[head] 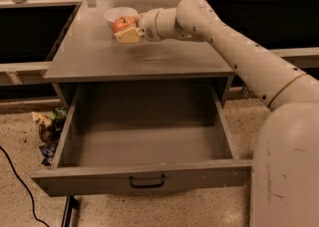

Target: Place apple into top drawer

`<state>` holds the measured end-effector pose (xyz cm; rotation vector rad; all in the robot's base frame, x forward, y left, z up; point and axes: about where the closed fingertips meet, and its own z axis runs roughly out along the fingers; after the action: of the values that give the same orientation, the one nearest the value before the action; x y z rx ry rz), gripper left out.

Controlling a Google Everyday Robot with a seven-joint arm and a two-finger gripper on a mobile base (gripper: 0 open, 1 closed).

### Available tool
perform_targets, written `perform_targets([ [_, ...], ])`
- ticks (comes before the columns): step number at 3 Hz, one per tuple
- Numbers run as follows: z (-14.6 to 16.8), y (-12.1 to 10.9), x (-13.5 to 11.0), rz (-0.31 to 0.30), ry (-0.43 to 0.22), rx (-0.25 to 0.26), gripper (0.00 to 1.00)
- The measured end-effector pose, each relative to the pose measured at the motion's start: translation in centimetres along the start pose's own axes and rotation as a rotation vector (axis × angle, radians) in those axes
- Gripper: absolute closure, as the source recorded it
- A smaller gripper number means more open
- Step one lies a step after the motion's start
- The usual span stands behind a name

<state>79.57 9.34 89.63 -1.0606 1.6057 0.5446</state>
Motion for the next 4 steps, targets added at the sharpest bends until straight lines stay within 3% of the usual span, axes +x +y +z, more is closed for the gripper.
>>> perform_targets([
  [1,-0.9,2.5,-1.0,-0.054,-0.01,-0.084,1.0],
  [3,-7.5,13.8,-2.4,-0.177,0.036,-0.308,1.0],
  [4,-9.5,18.5,-1.5,-0.181,0.049,-0.439,1.0],
])
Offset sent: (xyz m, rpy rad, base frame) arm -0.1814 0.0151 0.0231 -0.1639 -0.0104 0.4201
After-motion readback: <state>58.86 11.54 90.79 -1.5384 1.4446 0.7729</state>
